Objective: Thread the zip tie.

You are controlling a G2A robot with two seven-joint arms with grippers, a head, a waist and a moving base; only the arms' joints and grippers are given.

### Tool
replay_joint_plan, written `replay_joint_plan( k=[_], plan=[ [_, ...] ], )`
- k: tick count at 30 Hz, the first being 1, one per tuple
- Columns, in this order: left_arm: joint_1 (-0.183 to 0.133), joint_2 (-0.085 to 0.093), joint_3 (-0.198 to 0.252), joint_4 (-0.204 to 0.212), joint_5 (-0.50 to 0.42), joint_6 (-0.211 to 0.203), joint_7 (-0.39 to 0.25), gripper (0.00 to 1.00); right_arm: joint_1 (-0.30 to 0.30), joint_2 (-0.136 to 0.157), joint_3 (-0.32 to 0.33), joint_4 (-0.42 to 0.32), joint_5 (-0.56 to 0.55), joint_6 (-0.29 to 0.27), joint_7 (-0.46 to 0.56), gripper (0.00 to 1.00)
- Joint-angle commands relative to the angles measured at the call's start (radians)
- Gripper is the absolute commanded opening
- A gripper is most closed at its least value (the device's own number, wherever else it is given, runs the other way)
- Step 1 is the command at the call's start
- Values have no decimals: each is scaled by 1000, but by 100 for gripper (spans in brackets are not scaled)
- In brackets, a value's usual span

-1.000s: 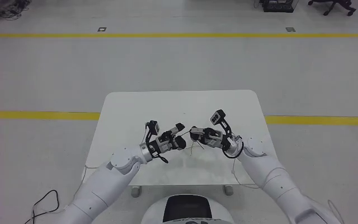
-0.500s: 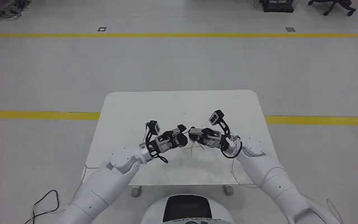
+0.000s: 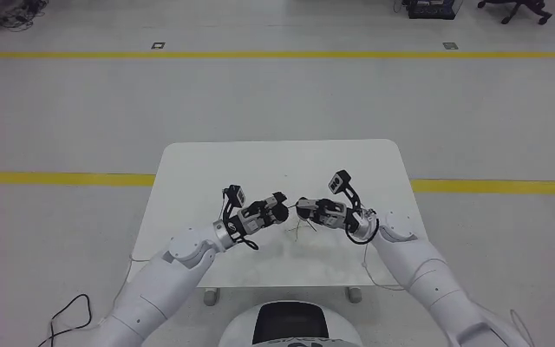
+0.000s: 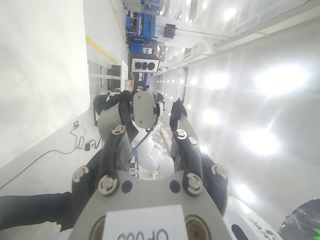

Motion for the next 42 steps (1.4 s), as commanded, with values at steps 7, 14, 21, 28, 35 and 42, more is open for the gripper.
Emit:
replay_joint_plan(
  k=[7,14,21,28,35,42],
  plan=[
    [3,1,-17,4,-12,-2,-1,27,5,4,3,4,-62,30,-5,0],
    [6,1,-25,6,-17,-4,-1,25,8,3,-1,7,-96,51,-20,0],
    [9,0,-22,3,-2,-3,-8,24,9,0,-4,11,-104,51,-29,0],
    [6,-2,-13,4,16,-1,-6,24,8,-3,-6,12,-107,42,-37,0],
    [6,-2,-10,2,42,-8,-16,21,13,-7,-12,18,-114,44,-44,0],
    [7,-2,-4,-3,68,-7,-19,20,14,-11,-11,21,-112,36,-52,0]
  ],
)
